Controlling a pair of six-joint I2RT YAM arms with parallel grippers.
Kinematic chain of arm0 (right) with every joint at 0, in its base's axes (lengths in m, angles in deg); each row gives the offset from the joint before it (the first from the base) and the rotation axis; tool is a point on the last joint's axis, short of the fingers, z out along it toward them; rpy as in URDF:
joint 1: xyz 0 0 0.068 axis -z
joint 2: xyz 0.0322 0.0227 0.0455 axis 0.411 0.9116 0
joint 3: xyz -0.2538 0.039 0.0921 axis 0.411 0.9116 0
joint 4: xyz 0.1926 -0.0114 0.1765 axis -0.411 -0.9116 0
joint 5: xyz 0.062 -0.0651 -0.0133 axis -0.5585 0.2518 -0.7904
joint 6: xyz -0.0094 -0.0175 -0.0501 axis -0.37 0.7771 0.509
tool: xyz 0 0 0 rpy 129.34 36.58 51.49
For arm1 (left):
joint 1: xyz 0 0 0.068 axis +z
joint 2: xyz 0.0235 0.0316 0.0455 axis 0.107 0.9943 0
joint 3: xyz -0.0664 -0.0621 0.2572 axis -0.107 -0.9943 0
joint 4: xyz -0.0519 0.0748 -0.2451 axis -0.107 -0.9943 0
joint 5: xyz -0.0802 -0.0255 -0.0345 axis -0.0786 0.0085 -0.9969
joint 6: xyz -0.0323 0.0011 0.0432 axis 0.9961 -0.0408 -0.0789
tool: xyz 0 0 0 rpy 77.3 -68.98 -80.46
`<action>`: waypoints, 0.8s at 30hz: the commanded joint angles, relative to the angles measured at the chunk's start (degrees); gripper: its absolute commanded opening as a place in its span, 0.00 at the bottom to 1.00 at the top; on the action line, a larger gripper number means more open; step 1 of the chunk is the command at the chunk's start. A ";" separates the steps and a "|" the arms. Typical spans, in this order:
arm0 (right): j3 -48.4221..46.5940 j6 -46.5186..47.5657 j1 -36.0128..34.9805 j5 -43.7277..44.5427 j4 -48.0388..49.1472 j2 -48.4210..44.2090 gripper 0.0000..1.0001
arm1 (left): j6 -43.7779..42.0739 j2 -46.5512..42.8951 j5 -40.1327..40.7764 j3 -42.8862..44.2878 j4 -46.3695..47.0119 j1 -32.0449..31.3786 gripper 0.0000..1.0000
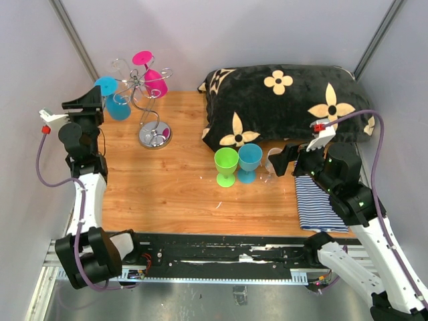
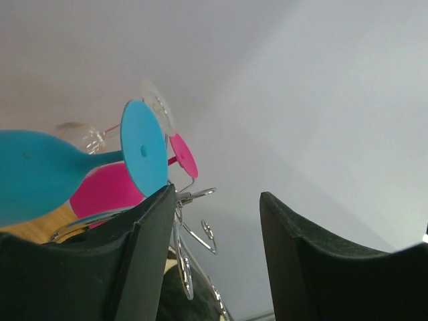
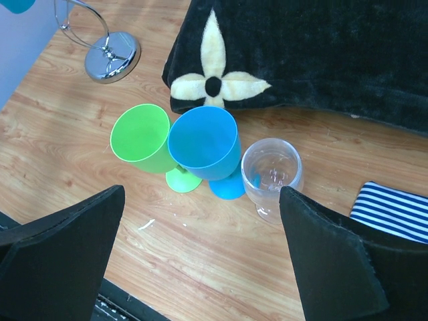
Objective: Take the wine glass off the wine glass rack
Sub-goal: Pick up the wine glass from the wine rack.
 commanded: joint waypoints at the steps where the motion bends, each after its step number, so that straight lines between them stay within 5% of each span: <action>1: -1.86 3.10 1.04 0.78 3.15 1.42 0.99 | -4.01 -3.25 1.80 -1.36 -0.59 -0.22 0.60; 6: -6.67 3.91 1.04 -0.81 2.48 6.33 0.99 | -3.34 -6.68 6.58 -8.08 3.59 -0.22 0.64; 17: -8.86 3.57 1.04 -0.04 2.94 8.97 1.00 | -5.15 -2.52 2.90 -14.66 23.40 -0.21 0.69; 24: -9.37 2.54 1.00 1.27 3.21 8.79 1.00 | -1.05 -1.02 4.71 -14.12 23.73 -0.23 0.72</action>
